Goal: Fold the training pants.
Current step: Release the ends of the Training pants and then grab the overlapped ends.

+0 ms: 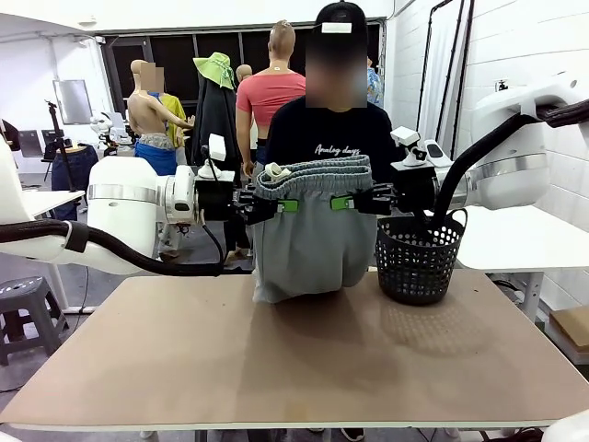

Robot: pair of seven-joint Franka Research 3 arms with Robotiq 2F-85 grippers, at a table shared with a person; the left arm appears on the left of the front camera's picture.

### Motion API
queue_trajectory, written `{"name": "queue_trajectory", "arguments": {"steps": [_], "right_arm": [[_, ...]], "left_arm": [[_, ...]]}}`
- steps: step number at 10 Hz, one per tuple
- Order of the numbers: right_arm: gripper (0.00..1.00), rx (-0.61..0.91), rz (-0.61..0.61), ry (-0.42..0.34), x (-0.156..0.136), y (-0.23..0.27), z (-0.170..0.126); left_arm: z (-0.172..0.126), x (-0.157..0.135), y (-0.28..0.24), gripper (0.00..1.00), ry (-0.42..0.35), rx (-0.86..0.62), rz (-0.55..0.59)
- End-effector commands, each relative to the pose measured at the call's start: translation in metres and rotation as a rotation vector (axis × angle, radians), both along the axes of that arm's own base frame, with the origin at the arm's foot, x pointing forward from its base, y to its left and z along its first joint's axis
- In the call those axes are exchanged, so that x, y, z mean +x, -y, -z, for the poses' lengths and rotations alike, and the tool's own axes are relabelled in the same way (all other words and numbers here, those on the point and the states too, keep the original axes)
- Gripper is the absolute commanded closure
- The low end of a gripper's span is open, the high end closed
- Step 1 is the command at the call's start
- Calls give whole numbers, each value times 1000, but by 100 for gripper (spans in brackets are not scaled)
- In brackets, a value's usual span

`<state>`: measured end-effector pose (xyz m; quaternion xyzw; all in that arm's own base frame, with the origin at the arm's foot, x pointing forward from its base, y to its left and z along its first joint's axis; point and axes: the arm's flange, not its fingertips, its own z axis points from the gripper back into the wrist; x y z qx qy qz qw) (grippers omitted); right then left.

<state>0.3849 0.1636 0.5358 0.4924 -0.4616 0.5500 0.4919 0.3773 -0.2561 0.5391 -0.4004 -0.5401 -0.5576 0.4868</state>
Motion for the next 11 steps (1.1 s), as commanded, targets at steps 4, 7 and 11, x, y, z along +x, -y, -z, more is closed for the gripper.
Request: {"name": "queue_trajectory", "arguments": {"steps": [4, 7, 11], "right_arm": [[100, 23, 2, -4, 0, -1, -2], [100, 23, 2, -4, 0, -1, -2], [100, 23, 2, -4, 0, -1, -2]], "left_arm": [[0, -4, 0, 100, 19, -35, -1], [0, -4, 0, 100, 19, -35, -1], [0, -4, 0, 100, 19, -35, -1]]}}
